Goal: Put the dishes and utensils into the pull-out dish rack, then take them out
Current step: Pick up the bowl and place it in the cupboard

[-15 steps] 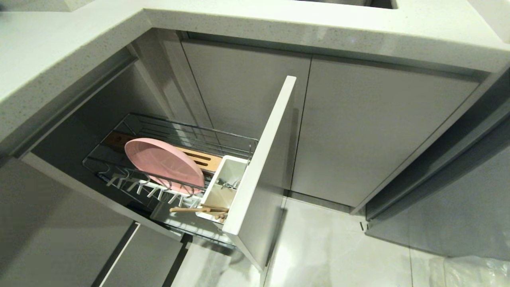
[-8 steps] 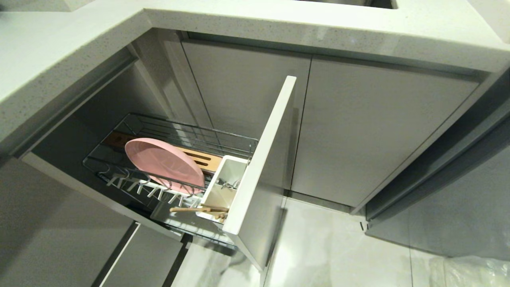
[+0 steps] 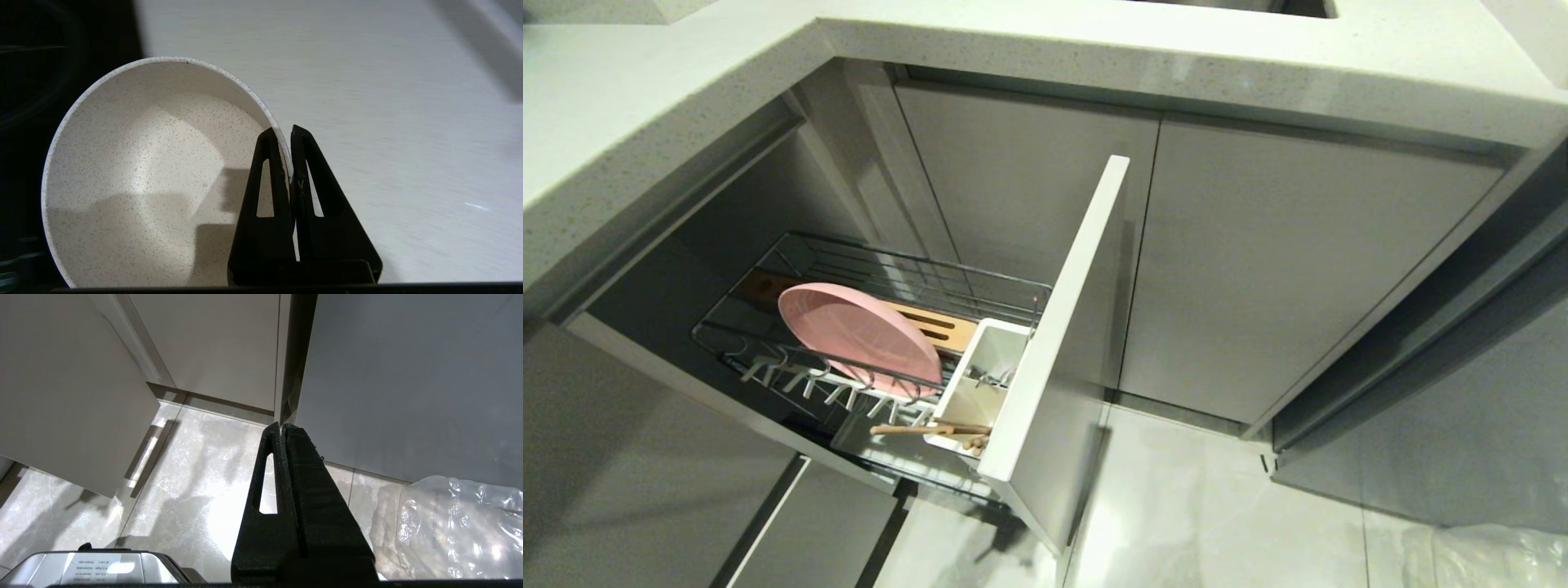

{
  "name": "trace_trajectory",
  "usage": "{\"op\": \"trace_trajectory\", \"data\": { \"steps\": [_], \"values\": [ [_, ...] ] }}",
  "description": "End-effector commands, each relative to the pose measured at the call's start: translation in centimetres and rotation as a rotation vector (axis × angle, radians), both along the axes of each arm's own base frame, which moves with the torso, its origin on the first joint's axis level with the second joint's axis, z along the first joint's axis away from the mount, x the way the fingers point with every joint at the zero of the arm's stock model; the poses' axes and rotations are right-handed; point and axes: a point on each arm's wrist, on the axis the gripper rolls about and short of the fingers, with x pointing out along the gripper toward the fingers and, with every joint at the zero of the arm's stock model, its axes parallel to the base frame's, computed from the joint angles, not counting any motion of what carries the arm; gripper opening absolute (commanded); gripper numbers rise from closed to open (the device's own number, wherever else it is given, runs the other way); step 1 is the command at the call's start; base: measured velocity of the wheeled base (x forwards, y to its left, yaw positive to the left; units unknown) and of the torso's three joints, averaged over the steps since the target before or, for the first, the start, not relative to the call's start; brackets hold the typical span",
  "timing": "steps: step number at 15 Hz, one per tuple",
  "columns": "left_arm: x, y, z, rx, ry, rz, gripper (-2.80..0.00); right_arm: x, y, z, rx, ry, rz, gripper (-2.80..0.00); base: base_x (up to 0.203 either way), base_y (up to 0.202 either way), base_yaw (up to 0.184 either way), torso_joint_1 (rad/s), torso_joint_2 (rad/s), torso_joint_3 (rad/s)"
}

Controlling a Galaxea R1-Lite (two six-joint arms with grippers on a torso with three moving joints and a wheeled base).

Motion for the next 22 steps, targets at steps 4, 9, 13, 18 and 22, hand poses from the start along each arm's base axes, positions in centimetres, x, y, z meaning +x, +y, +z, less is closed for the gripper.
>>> {"op": "trace_trajectory", "data": {
  "steps": [4,9,13,18,22],
  "values": [
    [-0.5,-5.8,2.5,0.018,-0.263,-0.357,-2.8,0.0,0.0,0.0,0.0,0.001,0.0,-2.8,0.0,0.0,0.0,0.0,0.0,0.0],
    [-2.2,-10.0,3.6,-0.053,-0.582,-0.978,-2.8,0.0,0.0,0.0,0.0,0.001,0.0,-2.8,0.0,0.0,0.0,0.0,0.0,0.0],
    [-0.8,-11.4,2.2,-0.193,-0.696,-1.345,-2.8,0.0,0.0,0.0,0.0,0.001,0.0,-2.8,0.0,0.0,0.0,0.0,0.0,0.0],
    [5.3,-14.1,-1.8,-0.356,-0.575,-1.512,-2.8,0.0,0.0,0.0,0.0,0.001,0.0,-2.8,0.0,0.0,0.0,0.0,0.0,0.0],
    [11.3,-15.7,-5.2,-0.414,-0.515,-1.353,-2.8,0.0,0.0,0.0,0.0,0.001,0.0,-2.8,0.0,0.0,0.0,0.0,0.0,0.0]
  ]
}}
